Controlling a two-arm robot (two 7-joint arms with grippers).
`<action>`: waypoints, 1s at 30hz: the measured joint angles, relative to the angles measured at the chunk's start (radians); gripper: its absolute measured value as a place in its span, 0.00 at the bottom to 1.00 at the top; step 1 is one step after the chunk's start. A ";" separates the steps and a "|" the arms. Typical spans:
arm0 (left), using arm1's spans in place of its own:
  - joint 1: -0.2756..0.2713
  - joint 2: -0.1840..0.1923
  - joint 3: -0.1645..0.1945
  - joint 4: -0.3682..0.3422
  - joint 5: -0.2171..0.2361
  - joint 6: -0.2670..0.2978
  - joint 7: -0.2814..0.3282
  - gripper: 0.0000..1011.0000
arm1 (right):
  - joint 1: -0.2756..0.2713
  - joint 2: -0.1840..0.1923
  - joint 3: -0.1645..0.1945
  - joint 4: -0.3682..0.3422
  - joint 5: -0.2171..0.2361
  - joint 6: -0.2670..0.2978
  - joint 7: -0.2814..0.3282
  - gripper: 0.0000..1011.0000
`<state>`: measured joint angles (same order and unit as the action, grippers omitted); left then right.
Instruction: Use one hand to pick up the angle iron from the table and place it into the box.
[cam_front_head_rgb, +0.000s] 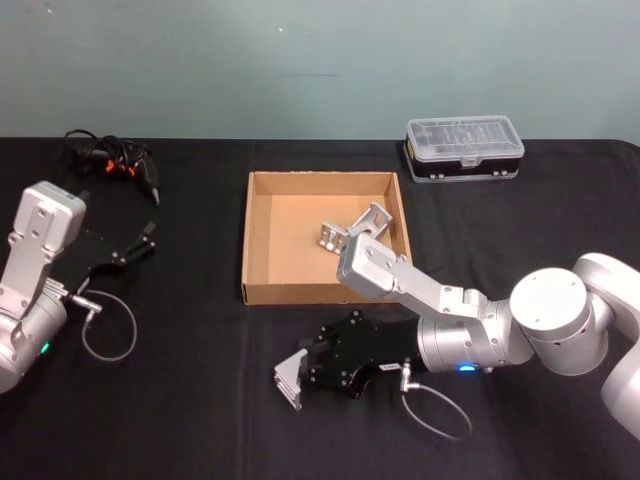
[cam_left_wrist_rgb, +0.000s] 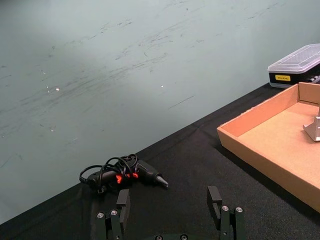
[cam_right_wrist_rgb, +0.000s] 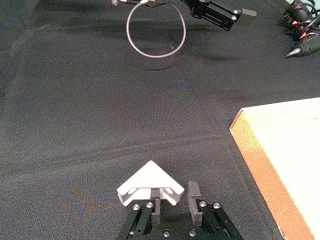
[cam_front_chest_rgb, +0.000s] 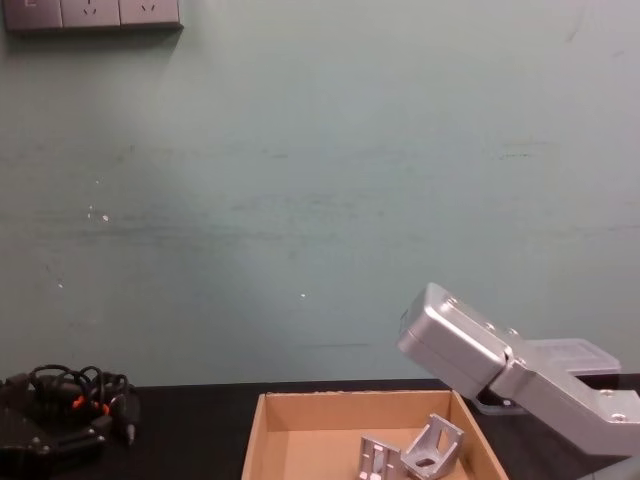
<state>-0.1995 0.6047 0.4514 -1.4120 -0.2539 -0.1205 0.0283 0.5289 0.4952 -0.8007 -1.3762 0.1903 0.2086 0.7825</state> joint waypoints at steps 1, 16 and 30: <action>0.000 0.000 0.000 0.000 0.000 0.000 0.000 1.00 | 0.000 0.000 0.000 0.000 0.000 0.000 0.000 0.33; 0.000 0.000 0.000 0.000 0.000 0.000 0.000 1.00 | 0.000 0.000 0.000 0.000 0.000 0.000 0.000 0.04; 0.000 0.000 0.000 0.000 0.000 0.000 0.000 1.00 | -0.005 0.005 0.004 -0.006 0.002 -0.006 -0.002 0.04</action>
<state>-0.1995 0.6047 0.4514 -1.4120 -0.2539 -0.1205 0.0283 0.5242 0.4998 -0.7965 -1.3826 0.1923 0.2025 0.7806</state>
